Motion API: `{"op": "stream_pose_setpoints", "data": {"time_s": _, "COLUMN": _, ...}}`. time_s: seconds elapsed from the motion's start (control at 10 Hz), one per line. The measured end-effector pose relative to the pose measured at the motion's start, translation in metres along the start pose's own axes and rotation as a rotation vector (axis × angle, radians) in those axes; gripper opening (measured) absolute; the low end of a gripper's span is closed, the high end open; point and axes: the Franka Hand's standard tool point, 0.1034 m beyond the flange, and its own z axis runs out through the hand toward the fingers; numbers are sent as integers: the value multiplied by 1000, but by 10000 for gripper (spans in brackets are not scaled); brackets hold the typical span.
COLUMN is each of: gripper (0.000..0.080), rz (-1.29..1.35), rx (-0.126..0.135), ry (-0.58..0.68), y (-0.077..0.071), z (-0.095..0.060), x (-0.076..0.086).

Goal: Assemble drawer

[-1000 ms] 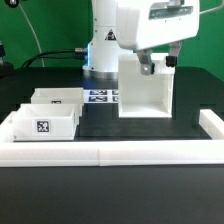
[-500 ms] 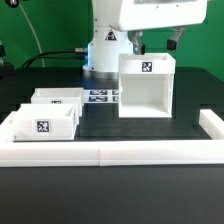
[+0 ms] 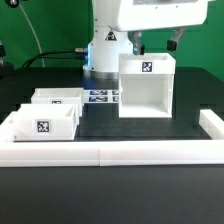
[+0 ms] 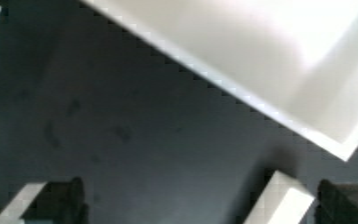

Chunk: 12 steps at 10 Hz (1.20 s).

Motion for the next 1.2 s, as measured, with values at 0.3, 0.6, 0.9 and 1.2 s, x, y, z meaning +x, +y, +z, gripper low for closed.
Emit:
{"op": "stream_pose_setpoints", "data": {"time_s": 0.3, "gripper": 650, "rz": 238, "rx": -6, "ry": -21, "y": -25, "z": 5, "x": -26}}
{"op": "stream_pose_setpoints", "data": {"time_s": 0.6, "gripper": 650, "rz": 353, "rx": 52, "ry": -14, "y": -52, "z": 12, "x": -31}}
{"op": "stream_pose_setpoints", "data": {"time_s": 0.9, "gripper": 650, "rz": 351, "rx": 51, "ry": -7, "y": -54, "z": 15, "x": -32}}
{"op": "stream_pose_setpoints", "data": {"time_s": 1.2, "gripper": 650, "rz": 390, "rx": 80, "ry": 11, "y": -58, "z": 22, "x": -36}}
